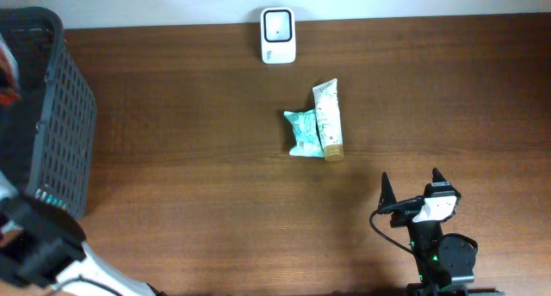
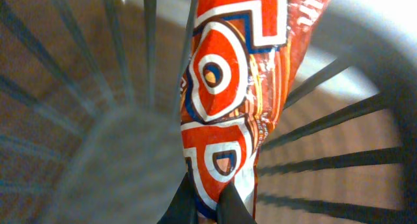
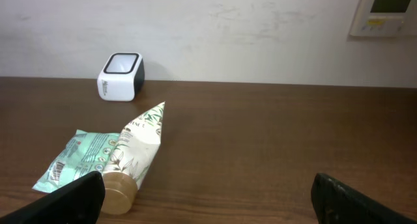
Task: Scan the item barcode
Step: 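Grasp the red snack bag in the basket with the left gripper, then carry the red snack bag to the scanner and hold it there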
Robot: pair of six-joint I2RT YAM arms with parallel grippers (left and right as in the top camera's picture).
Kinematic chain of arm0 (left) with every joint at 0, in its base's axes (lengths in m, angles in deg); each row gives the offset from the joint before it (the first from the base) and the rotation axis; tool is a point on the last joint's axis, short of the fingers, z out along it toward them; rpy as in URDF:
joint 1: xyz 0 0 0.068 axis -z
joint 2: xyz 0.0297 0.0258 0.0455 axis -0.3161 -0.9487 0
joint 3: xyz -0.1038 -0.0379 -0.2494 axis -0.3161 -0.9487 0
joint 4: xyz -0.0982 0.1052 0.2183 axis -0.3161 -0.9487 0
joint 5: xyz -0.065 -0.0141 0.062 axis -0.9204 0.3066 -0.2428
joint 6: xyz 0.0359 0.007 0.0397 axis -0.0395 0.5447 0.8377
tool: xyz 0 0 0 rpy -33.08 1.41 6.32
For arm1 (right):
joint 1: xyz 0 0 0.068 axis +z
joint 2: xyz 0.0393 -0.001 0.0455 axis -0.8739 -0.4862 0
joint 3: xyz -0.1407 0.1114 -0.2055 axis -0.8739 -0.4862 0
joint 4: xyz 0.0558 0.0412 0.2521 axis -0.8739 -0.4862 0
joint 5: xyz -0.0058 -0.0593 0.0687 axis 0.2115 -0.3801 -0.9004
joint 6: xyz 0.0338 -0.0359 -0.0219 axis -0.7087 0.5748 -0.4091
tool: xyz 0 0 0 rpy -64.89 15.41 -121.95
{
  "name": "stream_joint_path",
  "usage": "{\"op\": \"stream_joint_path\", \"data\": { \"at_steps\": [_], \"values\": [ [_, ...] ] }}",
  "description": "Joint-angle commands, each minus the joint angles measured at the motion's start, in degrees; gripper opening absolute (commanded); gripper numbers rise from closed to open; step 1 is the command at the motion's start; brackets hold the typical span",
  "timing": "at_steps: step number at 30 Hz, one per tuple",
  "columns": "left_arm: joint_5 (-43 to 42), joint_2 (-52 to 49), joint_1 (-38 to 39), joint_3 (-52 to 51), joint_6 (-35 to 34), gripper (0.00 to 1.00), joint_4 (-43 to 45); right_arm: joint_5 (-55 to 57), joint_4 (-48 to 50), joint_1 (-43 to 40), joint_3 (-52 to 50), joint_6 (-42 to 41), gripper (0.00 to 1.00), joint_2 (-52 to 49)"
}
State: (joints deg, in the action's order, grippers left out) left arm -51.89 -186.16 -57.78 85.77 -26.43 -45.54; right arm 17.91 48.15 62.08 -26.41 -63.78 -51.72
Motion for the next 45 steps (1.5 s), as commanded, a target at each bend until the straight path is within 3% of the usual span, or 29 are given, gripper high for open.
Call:
{"op": "stream_joint_path", "data": {
  "at_steps": [1, 6, 10, 14, 17, 21, 28, 35, 41, 45],
  "values": [
    [-2.6, 11.13, -0.2, 1.95, -14.6, 0.0, 1.55, 0.5, -0.22, -0.04, -0.42, -0.22, 0.99, 0.42],
    [-14.32, 19.98, 0.44, 1.95, -36.85, 0.0, 5.22, 0.5, -0.22, -0.04, -0.42, -0.22, 0.99, 0.42],
    [-21.35, 22.16, 6.4, 1.95, -41.2, 0.0, 6.19, 0.5, -0.22, -0.04, -0.42, -0.22, 0.99, 0.42],
    [-21.2, 22.16, 17.33, 1.6, -41.11, 0.0, 2.97, 0.5, -0.22, -0.04, -0.42, -0.22, 0.99, 0.42],
    [-14.23, 21.38, 28.04, 1.53, -41.05, 0.0, -5.03, 0.5, -0.22, -0.04, -0.42, -0.22, 0.99, 0.42],
    [1.2, 18.58, 42.47, 1.53, -40.02, 0.0, -14.62, 0.5, -0.22, -0.04, -0.42, -0.22, 0.99, 0.42],
    [19.08, 7.91, 62.42, 1.53, -34.77, 0.0, -22.56, 0.5, -0.22, -0.04, -0.42, -0.22, 0.98, 0.42],
    [28.81, -4.92, 71.36, 1.53, -34.86, 0.0, -24.76, 0.52, -0.22, -0.04, -0.42, -0.22, 0.99, 0.42],
    [34.75, -14.95, 73.33, 1.53, -41.22, 0.0, -24.74, 0.5, -0.22, -0.07, -0.42, -0.22, 0.99, 0.42],
    [34.1, -18.95, 73.33, 1.53, -42.03, 0.0, -25.92, 0.5, -0.22, -0.04, -0.42, -0.22, 0.99, 0.42]
  ]
}}
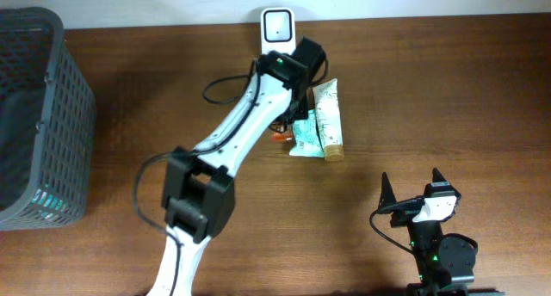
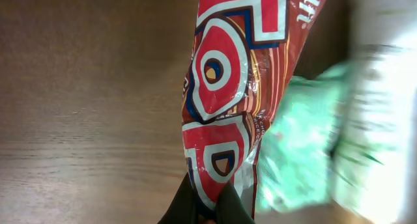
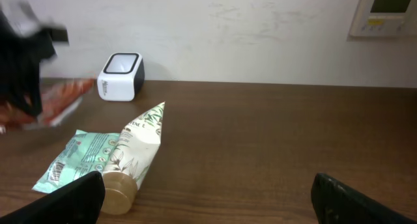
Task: Scan the item barcode
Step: 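Carry the red snack bag to the scanner and hold it there, then drop the red bag beside the green packet and return to basket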
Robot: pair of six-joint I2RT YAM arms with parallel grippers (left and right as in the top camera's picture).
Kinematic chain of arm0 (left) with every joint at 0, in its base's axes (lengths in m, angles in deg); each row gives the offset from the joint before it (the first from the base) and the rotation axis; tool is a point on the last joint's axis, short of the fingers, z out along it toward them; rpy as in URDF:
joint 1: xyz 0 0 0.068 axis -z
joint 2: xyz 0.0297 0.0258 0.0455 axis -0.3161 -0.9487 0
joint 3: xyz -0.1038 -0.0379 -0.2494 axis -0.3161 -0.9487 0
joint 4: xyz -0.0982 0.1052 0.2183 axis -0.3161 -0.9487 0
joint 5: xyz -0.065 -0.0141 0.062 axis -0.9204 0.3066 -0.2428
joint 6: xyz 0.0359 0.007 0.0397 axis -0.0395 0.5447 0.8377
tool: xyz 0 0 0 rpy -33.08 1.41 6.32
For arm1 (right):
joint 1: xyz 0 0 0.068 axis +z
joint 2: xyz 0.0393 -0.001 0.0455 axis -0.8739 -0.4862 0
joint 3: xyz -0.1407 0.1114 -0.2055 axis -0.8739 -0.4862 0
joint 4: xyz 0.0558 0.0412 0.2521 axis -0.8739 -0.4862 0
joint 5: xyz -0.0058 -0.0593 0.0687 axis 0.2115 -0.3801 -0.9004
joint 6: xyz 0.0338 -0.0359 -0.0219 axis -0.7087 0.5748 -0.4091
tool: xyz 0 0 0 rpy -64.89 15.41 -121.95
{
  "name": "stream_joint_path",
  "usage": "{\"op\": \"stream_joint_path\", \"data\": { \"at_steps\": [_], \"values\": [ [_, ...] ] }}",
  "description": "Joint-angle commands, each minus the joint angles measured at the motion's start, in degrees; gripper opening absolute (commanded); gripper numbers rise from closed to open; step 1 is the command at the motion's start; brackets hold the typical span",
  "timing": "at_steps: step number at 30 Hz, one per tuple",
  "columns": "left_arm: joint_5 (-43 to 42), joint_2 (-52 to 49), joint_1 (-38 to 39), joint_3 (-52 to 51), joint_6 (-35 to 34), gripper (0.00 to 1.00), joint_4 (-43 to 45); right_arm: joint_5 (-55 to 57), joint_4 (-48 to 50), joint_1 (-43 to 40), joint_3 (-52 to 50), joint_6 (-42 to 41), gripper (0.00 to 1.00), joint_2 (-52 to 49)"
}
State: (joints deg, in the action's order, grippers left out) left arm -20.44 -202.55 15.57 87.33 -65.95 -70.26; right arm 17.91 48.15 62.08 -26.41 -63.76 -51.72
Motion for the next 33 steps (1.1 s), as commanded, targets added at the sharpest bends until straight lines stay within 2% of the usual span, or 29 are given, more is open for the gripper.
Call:
{"op": "stream_joint_path", "data": {
  "at_steps": [1, 3, 5, 6, 7, 8, 11, 14, 20, 24, 26, 28, 33],
  "values": [
    [1.92, -3.19, -0.02, -0.02, -2.49, 0.0, -2.05, 0.5, -0.22, -0.04, -0.42, -0.24, 0.99, 0.42],
    [0.85, -3.43, 0.02, -0.02, -2.49, 0.01, -3.43, 0.5, -0.22, -0.04, -0.42, -0.24, 0.99, 0.42],
    [0.74, -3.34, 0.02, 0.0, -2.47, 0.2, -3.39, 0.5, -0.22, -0.04, -0.42, -0.24, 0.99, 0.42],
    [0.42, -3.34, 0.02, 0.02, -2.45, 0.6, -3.41, 0.5, -0.22, -0.04, -0.42, -0.24, 0.99, 0.42],
    [0.0, -3.34, 0.02, 0.0, -2.45, 0.8, -3.43, 0.5, -0.22, -0.04, -0.42, -0.24, 0.99, 0.42],
    [-0.48, -3.3, 0.02, 0.02, -2.4, 0.88, -3.41, 0.5, -0.22, -0.04, -0.42, -0.24, 0.99, 0.42],
    [-3.56, -3.19, -0.66, 2.29, 0.48, 0.9, -3.61, 0.5, -0.22, -0.07, -0.42, -0.24, 0.99, 0.42],
    [-5.14, -3.19, -2.23, 8.87, 1.27, 0.92, -6.78, 0.5, -0.22, -0.04, -0.42, -0.24, 0.99, 0.42],
    [-4.2, -3.17, -8.37, 33.46, 7.37, 0.88, -17.11, 0.5, -0.22, -0.04, -0.42, -0.24, 0.99, 0.42],
    [0.81, -2.93, -15.67, 49.94, 8.59, 0.91, -21.33, 0.5, -0.22, -0.04, -0.42, -0.24, 0.99, 0.42],
    [1.16, -2.93, -20.98, 56.83, 8.59, 0.96, -21.88, 0.5, -0.22, -0.04, -0.42, -0.24, 0.99, 0.42],
    [2.14, -1.75, -26.29, 57.02, 8.44, 0.99, -20.81, 0.5, -0.22, -0.04, -0.42, -0.24, 0.99, 0.42],
    [4.2, -1.49, -40.06, 56.54, 8.13, 0.99, -21.51, 0.5, -0.22, -0.04, -0.42, -0.24, 0.99, 0.42]
  ]
}}
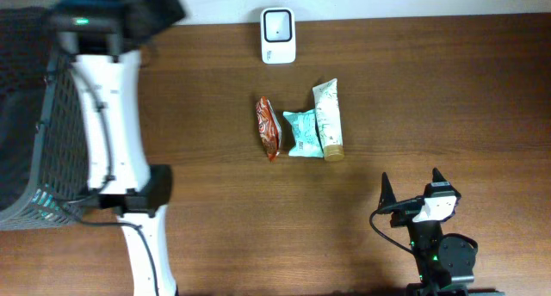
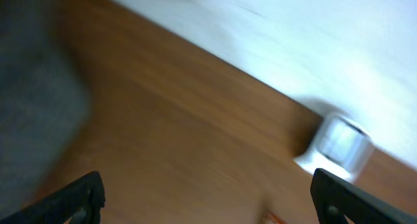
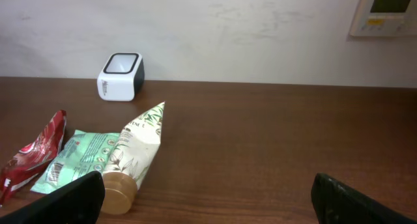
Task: Scan the item barcode
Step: 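Drop the red bag beside the green packet and return to basket, then reach into the basket toward the white Kleenex packet with the left gripper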
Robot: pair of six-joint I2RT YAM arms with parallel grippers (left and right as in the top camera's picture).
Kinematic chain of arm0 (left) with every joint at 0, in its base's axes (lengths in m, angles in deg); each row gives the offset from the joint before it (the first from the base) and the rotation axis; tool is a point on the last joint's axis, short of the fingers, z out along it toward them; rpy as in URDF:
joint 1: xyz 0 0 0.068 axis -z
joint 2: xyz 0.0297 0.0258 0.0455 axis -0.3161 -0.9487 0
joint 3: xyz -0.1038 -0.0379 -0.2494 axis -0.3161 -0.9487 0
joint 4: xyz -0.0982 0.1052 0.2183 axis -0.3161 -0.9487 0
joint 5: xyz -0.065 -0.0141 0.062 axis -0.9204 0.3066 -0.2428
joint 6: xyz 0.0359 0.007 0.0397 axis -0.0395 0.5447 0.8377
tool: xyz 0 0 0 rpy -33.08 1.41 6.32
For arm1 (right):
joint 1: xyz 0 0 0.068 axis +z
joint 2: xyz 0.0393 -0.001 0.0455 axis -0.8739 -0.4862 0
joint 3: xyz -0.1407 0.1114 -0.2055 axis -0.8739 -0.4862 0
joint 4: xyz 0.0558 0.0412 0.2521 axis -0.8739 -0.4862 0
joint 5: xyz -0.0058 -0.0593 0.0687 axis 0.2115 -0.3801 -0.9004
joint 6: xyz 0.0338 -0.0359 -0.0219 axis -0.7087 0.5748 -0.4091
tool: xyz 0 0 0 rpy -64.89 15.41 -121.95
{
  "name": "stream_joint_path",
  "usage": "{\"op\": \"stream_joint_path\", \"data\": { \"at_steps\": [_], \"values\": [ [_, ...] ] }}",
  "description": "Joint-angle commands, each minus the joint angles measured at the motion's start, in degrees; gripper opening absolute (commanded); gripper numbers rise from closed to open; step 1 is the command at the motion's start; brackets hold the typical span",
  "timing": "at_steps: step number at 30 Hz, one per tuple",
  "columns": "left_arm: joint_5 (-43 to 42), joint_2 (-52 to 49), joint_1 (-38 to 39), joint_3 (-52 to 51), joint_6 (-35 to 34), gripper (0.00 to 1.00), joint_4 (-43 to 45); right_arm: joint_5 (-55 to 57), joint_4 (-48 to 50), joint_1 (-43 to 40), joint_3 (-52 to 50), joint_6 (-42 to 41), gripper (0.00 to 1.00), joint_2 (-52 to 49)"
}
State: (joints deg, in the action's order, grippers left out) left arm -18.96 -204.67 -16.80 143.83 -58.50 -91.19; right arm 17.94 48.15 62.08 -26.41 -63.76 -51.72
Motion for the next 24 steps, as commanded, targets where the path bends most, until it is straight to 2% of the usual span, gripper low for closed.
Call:
{"op": "stream_joint_path", "data": {
  "at_steps": [1, 3, 7, 11, 13, 17, 20, 24],
  "values": [
    [2.69, 0.63, -10.19, -0.15, 0.63, 0.99, -0.59, 0.48, -0.22, -0.04, -0.42, -0.24, 0.99, 0.42],
    [2.1, 0.68, -16.65, -0.13, -2.21, 0.99, -1.42, 0.48, -0.22, -0.04, -0.42, -0.24, 0.99, 0.42],
    [-0.48, 1.22, -24.98, -0.13, -2.14, 0.99, -2.08, 0.48, -0.22, -0.04, -0.42, -0.24, 0.99, 0.42],
    [-1.05, 1.29, -31.08, -0.22, -1.6, 0.99, -3.23, 0.48, -0.22, -0.04, -0.42, -0.24, 0.99, 0.42],
    [-1.01, 1.29, -34.03, -0.61, 1.38, 0.99, -3.26, 0.48, -0.22, -0.04, -0.42, -0.24, 0.99, 0.42],
    [-0.98, 1.29, -37.46, -2.6, 1.46, 0.99, -3.26, 0.48, -0.22, -0.04, -0.42, -0.24, 0.99, 0.42],
    [-0.98, 1.29, -38.75, -8.31, 4.72, 0.99, -3.26, 0.48, -0.22, -0.04, -0.42, -0.24, 0.99, 0.42],
    [-1.03, 2.95, -39.36, -25.03, 5.42, 0.99, -3.26, 0.48, -0.22, -0.04, -0.42, -0.24, 0.99, 0.42]
  ]
}}
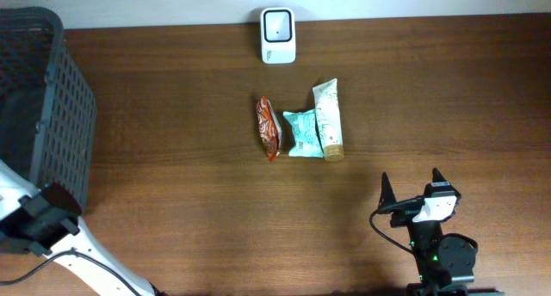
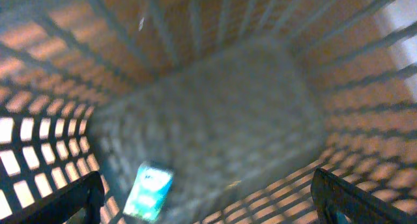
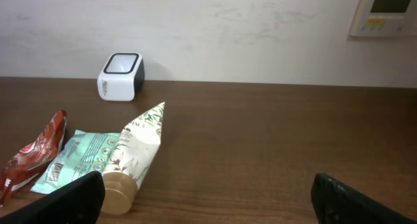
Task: Scan the item barcode
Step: 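Reach into the basket toward the white Kleenex packet with the left gripper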
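Observation:
A white barcode scanner (image 1: 277,25) stands at the table's far edge, also in the right wrist view as scanner (image 3: 120,76). In front of it lie a red snack packet (image 1: 268,128), a teal pouch (image 1: 301,132) and a white tube (image 1: 327,120) side by side. My left gripper (image 2: 208,208) is open and looks down into the dark mesh basket (image 1: 52,115), where a blue-green item (image 2: 148,190) lies on the floor. My right gripper (image 3: 208,201) stands open and empty near the front edge, short of the tube (image 3: 138,146).
The left arm's link (image 1: 39,223) shows at the lower left beside the basket. A white wall runs behind the table, with a wall panel (image 3: 388,12) at the upper right. Brown tabletop (image 1: 430,98) lies to the right of the items.
My left arm was stretched along the table's left side with its camera facing the scanner. Now it is at the lower left, looking into the basket. The items and right arm have not moved.
My left gripper was shut on the red snack packet inside the basket. Then it held the packet over the table beside the teal pouch. Later the packet lay left of the pouch and the gripper was open at the back left. Now it is open over the basket.

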Robot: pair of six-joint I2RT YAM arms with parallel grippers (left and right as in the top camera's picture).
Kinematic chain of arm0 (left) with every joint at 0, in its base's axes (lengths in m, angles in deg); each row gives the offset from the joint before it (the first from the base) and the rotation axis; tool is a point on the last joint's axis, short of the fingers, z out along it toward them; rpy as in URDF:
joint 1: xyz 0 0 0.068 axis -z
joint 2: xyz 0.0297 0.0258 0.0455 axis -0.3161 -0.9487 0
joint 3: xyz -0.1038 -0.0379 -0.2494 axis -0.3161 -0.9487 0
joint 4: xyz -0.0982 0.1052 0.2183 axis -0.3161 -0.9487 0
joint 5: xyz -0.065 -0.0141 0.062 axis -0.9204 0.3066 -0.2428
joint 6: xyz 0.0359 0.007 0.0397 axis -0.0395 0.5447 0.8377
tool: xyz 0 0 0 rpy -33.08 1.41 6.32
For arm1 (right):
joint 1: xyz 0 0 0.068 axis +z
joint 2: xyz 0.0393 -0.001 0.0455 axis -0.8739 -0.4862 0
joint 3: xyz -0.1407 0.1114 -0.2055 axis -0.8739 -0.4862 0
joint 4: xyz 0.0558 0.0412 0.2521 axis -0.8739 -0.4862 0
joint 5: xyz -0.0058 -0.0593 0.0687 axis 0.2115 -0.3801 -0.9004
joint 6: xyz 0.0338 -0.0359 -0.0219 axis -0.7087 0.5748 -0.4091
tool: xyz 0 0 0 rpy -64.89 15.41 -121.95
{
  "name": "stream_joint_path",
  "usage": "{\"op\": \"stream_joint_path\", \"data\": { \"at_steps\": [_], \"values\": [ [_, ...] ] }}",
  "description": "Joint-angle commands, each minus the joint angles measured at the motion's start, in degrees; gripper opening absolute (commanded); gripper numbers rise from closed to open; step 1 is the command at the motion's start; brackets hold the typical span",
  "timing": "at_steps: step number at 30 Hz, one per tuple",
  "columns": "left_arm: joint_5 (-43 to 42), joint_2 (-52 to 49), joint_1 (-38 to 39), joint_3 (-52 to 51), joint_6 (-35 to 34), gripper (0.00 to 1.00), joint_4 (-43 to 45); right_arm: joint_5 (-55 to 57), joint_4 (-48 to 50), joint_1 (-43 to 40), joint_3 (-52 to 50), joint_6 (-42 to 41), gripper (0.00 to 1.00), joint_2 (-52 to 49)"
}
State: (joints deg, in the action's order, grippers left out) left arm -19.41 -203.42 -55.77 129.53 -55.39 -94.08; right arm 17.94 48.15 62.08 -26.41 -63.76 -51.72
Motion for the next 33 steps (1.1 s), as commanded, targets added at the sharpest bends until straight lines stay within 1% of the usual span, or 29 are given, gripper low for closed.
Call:
{"op": "stream_joint_path", "data": {
  "at_steps": [1, 4, 7, 9, 12, 17, 21, 24, 25, 27, 30, 32, 33],
  "values": [
    [-0.57, 2.14, -0.39, -14.12, 2.29, 0.99, -0.39, 0.48, -0.22, -0.04, -0.42, -0.24, 0.99, 0.42],
    [-0.55, 2.62, -0.37, -24.68, 1.16, 0.99, -0.39, 0.48, -0.22, -0.04, -0.42, -0.24, 0.99, 0.42],
    [-0.02, 2.62, -0.5, -33.79, -2.08, 0.99, -0.2, 0.48, -0.22, -0.04, -0.42, -0.24, 0.99, 0.42],
    [2.89, 2.62, -0.55, -37.0, -3.96, 0.99, 0.26, 0.48, -0.22, -0.04, -0.42, -0.24, 0.99, 0.42],
    [10.14, 2.62, -0.63, -40.96, -5.73, 0.99, 2.58, 0.48, -0.22, -0.04, -0.42, -0.24, 0.99, 0.42],
    [10.43, 2.62, -1.55, -46.14, -5.92, 0.99, 4.85, 0.48, -0.22, -0.04, -0.42, -0.24, 0.99, 0.42],
    [9.66, 2.6, -1.42, -53.24, -5.86, 1.0, 9.81, 0.48, -0.22, -0.04, -0.42, -0.24, 0.99, 0.42],
    [9.51, 2.6, -1.4, -58.07, -5.4, 0.95, 12.72, 0.48, -0.22, -0.04, -0.42, -0.24, 0.99, 0.42],
    [9.49, 2.6, -1.4, -59.91, -5.18, 0.93, 14.01, 0.48, -0.22, -0.07, -0.42, -0.24, 0.99, 0.42],
    [9.49, 2.6, -1.4, -62.42, -5.01, 0.84, 15.93, 0.48, -0.22, -0.07, -0.42, -0.24, 0.99, 0.42],
    [9.55, 2.6, -1.44, -65.48, -4.76, 0.61, 18.56, 0.48, -0.22, -0.04, -0.42, -0.24, 0.99, 0.42],
    [9.92, 2.6, -1.44, -65.7, -4.76, 0.52, 18.99, 0.48, -0.22, -0.04, -0.42, -0.24, 0.99, 0.42],
    [9.97, 2.62, -1.44, -65.57, -4.74, 0.39, 19.26, 0.48, -0.22, -0.04, -0.42, -0.24, 0.99, 0.42]
  ]
}}
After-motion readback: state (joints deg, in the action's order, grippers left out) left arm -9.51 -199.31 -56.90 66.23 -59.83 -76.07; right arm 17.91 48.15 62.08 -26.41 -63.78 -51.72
